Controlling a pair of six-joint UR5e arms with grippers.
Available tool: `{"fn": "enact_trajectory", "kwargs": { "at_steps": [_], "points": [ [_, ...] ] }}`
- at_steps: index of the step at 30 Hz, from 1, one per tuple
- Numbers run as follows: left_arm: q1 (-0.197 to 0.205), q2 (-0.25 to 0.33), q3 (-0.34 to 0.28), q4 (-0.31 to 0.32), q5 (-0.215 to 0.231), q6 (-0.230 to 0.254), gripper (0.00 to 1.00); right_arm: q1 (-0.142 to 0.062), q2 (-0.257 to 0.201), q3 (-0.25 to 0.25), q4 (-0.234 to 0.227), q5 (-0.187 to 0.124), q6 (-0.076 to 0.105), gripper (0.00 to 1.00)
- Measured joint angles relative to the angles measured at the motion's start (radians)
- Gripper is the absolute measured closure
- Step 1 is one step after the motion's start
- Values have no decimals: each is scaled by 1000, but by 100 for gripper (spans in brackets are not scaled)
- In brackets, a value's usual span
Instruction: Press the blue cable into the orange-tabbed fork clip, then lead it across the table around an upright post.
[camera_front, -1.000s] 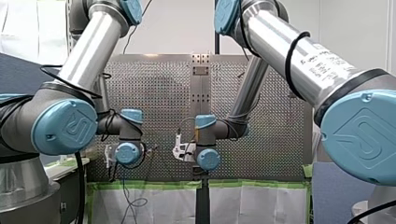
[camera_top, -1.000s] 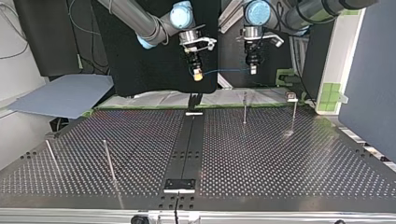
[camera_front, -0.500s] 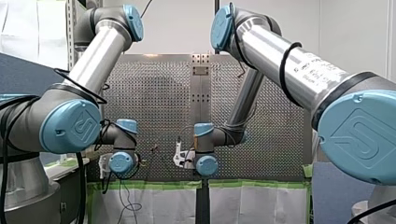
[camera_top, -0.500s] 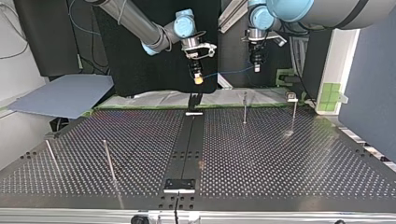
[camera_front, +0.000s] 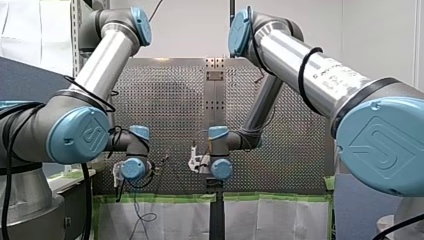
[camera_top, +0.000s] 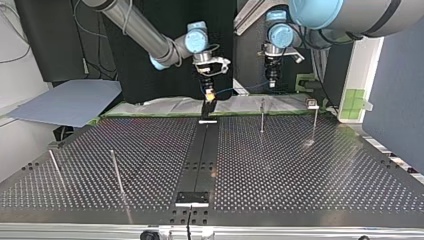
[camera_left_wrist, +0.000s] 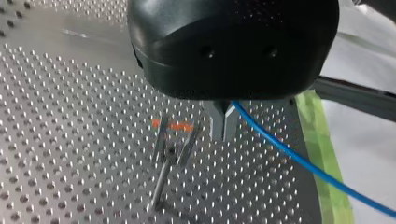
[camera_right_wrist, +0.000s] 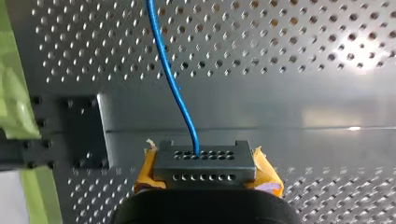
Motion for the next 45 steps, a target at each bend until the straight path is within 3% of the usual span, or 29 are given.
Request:
{"fn": "enact_trajectory", "kwargs": {
  "at_steps": [4,9,16,35,45],
  "points": [
    [40,0,16,-29,26,-6,100,-16,3,-1,35,0,4,100],
    [67,0,20,-11,42,-10,100,-33,6,-1,71,0,2,100],
    [71,0,20,37,56,-4,100,-42,13,-1,41,-27,5,100],
    [67,-3,20,43,90,-9,100,-57,23,-2,15,-44,5,100],
    [66,-41,20,54,100,-19,100,-86,46,-5,-16,-59,10,100]
  ]
}}
